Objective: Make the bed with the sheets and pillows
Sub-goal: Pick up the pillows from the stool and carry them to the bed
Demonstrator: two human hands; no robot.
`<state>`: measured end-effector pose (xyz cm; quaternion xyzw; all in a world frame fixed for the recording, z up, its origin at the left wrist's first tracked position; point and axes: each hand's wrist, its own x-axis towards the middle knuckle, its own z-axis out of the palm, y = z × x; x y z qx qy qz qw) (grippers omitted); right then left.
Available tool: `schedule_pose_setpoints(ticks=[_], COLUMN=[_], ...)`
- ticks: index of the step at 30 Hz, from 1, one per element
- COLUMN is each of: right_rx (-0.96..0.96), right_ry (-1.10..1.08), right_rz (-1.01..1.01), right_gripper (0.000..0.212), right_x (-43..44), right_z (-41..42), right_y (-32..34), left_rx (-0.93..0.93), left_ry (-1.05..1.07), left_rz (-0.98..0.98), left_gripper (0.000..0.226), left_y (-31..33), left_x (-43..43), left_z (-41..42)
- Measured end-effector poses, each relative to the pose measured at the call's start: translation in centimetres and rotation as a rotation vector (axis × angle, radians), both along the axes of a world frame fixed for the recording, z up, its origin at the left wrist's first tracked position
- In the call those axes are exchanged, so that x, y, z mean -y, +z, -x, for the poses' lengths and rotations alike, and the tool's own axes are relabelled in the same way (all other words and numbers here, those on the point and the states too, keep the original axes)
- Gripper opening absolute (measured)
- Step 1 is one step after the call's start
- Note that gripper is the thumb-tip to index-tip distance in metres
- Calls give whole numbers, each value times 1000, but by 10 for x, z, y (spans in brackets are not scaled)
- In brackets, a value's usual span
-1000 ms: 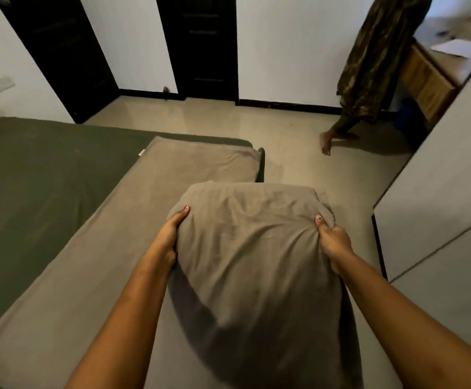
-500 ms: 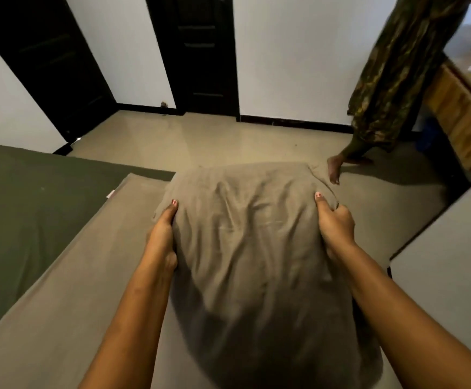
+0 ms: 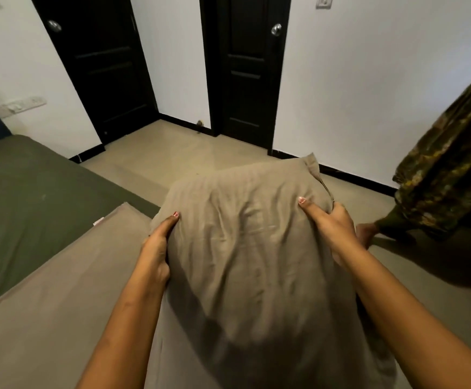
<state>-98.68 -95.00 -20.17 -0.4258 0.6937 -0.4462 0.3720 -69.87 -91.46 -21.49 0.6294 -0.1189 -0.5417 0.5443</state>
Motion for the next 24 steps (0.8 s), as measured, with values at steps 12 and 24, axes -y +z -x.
schedule_pose_setpoints(ticks=[12, 24], right_rx=[20, 79], right_ry=[191, 369], right_rz=[-13, 2], right_gripper=[76, 63], right_x=[289, 565], right_z=[14, -40], right_y=[-12, -30], left_rx=[-57, -14], left_ry=[176, 385], left_rz=[54, 65], left_gripper=[32, 58], left_y=[-9, -23], left_x=[260, 472], left_z=[9, -27])
